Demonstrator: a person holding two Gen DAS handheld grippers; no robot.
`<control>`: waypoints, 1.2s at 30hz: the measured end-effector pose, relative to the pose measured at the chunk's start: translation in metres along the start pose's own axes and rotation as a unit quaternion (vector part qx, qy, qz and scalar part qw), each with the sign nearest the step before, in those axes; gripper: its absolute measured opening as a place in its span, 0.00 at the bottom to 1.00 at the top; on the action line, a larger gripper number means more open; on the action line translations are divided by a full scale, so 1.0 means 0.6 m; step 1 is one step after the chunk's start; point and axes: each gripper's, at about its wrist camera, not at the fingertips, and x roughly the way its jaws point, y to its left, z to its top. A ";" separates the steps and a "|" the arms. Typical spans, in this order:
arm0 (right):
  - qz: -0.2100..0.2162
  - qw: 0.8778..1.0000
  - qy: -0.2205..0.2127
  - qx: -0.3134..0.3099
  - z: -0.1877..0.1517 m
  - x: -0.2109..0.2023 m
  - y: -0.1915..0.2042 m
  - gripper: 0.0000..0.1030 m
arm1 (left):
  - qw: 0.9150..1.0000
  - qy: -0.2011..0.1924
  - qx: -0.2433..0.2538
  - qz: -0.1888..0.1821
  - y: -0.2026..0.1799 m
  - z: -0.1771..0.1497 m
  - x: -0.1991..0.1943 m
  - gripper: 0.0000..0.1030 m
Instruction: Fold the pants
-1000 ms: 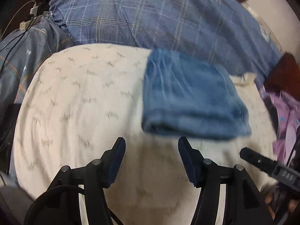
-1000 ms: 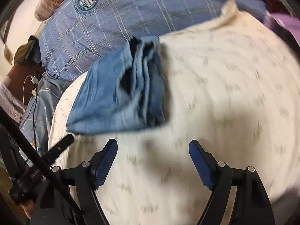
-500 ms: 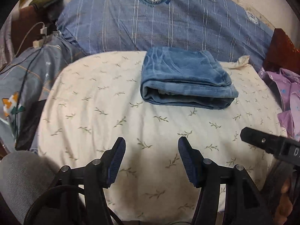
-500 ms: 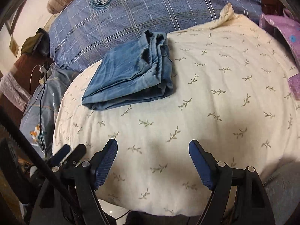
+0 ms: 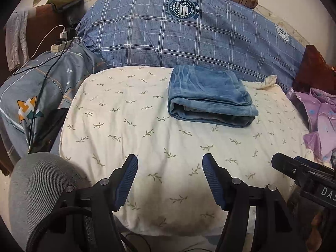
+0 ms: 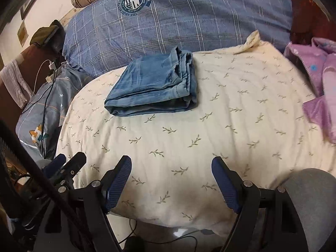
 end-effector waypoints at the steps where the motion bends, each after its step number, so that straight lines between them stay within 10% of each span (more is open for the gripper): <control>1: -0.009 1.000 -0.002 0.000 0.000 -0.006 0.000 0.78 | 1.000 0.003 0.004 0.000 0.000 0.002 -0.006 0.62; 36: -0.054 0.997 -0.048 -0.026 0.031 -0.121 0.046 0.78 | 0.999 -0.007 0.033 -0.007 0.019 0.086 -0.143 0.73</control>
